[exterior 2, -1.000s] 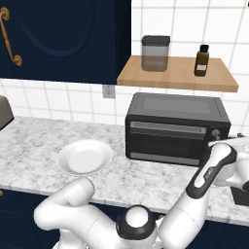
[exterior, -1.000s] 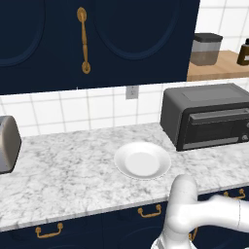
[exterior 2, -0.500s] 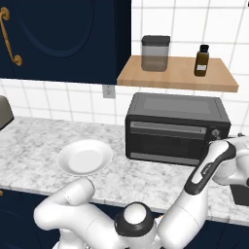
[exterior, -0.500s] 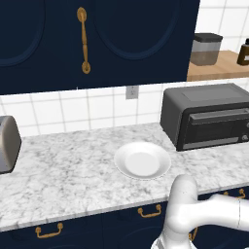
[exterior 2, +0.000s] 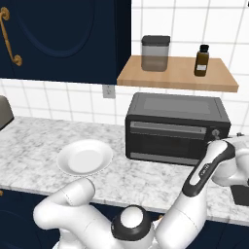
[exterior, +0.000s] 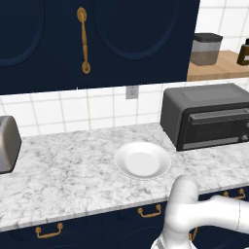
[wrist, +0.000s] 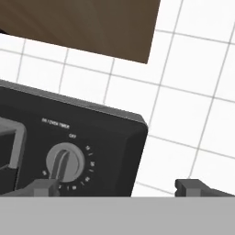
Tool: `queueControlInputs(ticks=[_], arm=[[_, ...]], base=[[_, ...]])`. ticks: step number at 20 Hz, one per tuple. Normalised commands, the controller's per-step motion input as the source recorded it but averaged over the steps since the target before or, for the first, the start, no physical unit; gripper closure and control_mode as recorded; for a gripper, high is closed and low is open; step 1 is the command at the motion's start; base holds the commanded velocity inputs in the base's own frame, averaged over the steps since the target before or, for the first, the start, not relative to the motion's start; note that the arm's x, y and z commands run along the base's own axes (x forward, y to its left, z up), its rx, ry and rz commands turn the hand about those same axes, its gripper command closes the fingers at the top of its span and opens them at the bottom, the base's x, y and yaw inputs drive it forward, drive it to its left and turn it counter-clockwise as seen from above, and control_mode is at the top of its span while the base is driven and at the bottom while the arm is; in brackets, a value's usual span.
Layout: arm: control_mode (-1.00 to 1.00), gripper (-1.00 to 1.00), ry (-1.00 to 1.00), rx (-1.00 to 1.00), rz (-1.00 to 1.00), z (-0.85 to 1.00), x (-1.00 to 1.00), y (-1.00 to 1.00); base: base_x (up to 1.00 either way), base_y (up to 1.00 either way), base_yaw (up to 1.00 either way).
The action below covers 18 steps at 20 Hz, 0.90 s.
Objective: Pick up the kebab skewer and baguette bread, and place them inside the toaster oven. Close the toaster oven door and start by setting the timer.
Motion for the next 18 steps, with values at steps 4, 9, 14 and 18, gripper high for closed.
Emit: queueControlInputs(ticks=[4,9,14,18], arm=[[-1.00,-1.00,0.00,0.00,-0.03,0.01,-0.25,0.26],[-1.00,-1.00,0.00,0.00,-0.05,0.00,-0.17,0.44],[-1.00,-1.00,0.00,0.01,-0.02,0.00,0.02,0.40],[-1.00,-1.00,0.00,0.00,-0.01,0.00,0.37,0.09]], base=[[0.00,0.00,0.00],[0.00,0.00,0.00],[0.00,0.00,0.00],[0.00,0.00,0.00]])
